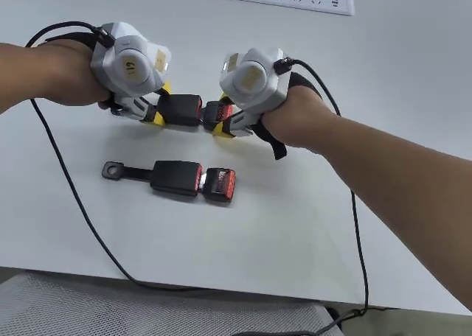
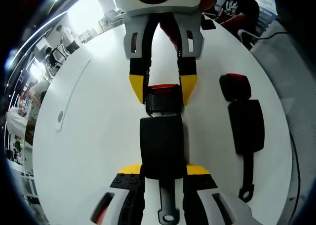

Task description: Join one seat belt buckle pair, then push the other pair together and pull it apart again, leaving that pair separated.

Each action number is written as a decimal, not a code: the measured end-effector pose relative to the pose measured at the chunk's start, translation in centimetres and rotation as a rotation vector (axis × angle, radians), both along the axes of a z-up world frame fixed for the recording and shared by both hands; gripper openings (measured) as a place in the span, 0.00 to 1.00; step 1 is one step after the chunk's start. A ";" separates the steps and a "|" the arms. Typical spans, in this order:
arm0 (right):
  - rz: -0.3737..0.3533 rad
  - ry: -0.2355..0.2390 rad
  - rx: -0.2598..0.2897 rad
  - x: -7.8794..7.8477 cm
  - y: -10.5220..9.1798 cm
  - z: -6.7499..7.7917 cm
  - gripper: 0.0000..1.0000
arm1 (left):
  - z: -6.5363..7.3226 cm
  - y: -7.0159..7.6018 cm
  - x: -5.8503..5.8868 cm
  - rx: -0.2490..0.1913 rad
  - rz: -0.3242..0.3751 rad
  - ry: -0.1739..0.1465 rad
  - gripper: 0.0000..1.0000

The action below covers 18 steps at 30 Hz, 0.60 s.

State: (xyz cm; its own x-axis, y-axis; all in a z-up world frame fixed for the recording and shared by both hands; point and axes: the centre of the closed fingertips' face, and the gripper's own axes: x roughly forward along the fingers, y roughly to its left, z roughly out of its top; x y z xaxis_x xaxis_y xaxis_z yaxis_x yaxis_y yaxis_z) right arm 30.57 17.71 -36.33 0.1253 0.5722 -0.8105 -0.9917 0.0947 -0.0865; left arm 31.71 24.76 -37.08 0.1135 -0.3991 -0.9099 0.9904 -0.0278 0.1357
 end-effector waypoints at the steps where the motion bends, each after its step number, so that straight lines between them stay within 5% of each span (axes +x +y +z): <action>1: -0.001 0.001 0.001 0.0 0.0 0.0 0.33 | 0.0 0.0 0.0 0.002 0.002 -0.001 0.28; 18: 0.006 -0.001 -0.015 -0.3 -0.5 0.0 0.33 | 0.1 0.1 -0.2 -0.009 0.025 -0.006 0.29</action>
State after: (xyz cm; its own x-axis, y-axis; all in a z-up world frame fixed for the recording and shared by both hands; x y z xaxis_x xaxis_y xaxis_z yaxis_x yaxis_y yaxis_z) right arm 30.31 17.24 -36.34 0.1225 0.5604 -0.8191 -0.9922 0.0871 -0.0888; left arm 31.52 24.88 -36.94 0.1286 -0.4045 -0.9055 0.9900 -0.0015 0.1413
